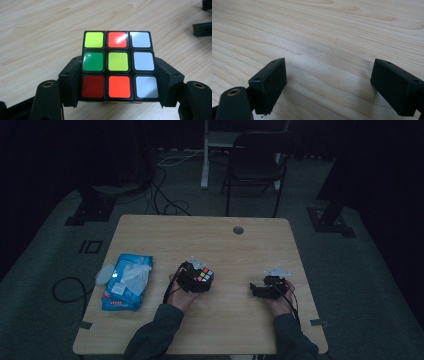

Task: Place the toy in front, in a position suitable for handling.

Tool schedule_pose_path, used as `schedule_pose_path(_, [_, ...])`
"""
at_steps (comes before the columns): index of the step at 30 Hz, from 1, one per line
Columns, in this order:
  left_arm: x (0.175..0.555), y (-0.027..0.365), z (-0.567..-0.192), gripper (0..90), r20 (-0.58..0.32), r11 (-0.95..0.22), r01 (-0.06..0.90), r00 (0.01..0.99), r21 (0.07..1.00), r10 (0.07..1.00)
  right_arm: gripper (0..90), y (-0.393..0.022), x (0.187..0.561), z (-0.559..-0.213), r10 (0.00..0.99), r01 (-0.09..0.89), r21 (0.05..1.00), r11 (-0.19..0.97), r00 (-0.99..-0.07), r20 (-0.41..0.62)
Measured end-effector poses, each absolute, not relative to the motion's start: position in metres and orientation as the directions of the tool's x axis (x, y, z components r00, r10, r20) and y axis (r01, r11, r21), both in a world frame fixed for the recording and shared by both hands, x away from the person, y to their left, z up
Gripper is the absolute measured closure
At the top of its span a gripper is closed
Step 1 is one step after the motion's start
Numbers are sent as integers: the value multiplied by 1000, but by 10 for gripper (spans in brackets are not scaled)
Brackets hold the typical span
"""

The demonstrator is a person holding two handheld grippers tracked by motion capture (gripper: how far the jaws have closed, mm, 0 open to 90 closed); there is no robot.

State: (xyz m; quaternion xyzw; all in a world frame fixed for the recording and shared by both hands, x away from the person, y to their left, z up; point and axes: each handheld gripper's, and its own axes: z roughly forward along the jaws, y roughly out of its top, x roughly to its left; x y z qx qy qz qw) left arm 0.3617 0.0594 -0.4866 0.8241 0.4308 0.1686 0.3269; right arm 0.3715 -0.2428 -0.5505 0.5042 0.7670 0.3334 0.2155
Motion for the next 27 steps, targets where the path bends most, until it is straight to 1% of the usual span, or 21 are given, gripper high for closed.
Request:
schedule_pose_path(11, [354, 30, -493, 342, 23, -443, 579, 590, 684, 807, 135, -243, 372, -551, 916, 629, 729, 270, -400, 6])
schedule_pose_path(27, [351, 16, -507, 342, 33, -479, 579, 615, 660, 788, 135, -243, 372, -551, 916, 629, 729, 270, -401, 6])
